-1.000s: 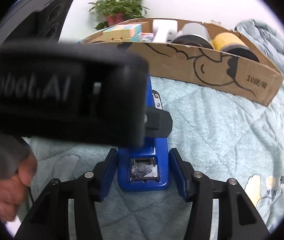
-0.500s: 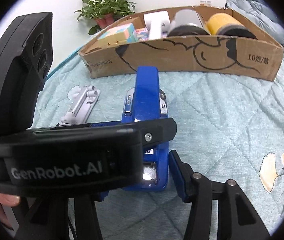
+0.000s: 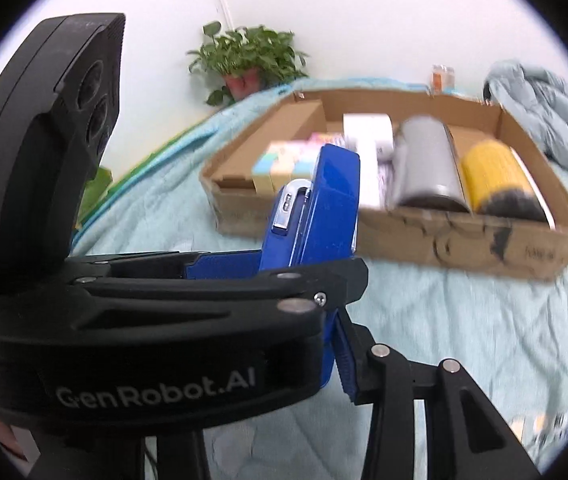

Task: Organize rigid objects
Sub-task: 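Carry both staplers into the tray and lower them beside the hair dryer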

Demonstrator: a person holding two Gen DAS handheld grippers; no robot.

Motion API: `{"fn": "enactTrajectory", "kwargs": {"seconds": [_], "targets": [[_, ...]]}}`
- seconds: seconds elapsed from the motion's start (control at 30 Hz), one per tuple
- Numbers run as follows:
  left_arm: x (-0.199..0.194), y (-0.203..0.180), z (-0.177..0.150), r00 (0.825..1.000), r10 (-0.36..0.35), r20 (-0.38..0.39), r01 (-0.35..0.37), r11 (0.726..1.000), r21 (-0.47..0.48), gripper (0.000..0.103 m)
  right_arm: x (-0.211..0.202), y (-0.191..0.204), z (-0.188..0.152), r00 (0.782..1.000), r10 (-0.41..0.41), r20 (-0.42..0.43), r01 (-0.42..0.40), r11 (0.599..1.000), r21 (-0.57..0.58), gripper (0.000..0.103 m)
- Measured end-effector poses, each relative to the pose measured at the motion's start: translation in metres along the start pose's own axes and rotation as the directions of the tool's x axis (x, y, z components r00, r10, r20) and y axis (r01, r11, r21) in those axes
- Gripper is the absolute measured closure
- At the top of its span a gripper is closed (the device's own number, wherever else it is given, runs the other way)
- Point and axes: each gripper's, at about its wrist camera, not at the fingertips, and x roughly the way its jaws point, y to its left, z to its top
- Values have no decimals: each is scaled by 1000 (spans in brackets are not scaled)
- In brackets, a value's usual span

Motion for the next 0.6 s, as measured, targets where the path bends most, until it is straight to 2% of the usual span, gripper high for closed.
{"fn": "enactTrajectory", "kwargs": {"seconds": [0.13, 0.3, 0.43, 0.6], "targets": [[-5, 6, 23, 1000, -8, 25, 8, 1000, 8, 46, 5, -1, 17, 1000, 21, 19, -20, 1000, -11, 63], [-3, 13, 66, 997, -56, 45, 56, 998, 1, 47, 4, -3, 50, 998, 2, 57, 2, 998, -59, 63], [16, 22, 105, 995, -91, 29, 92, 995, -23, 48, 17, -22, 75, 999, 23, 42, -21, 999, -43, 63], [43, 29, 137, 998, -65, 2, 65, 997, -27, 48, 38, -38, 99, 999, 43, 9, -43, 998, -55, 63]]}}
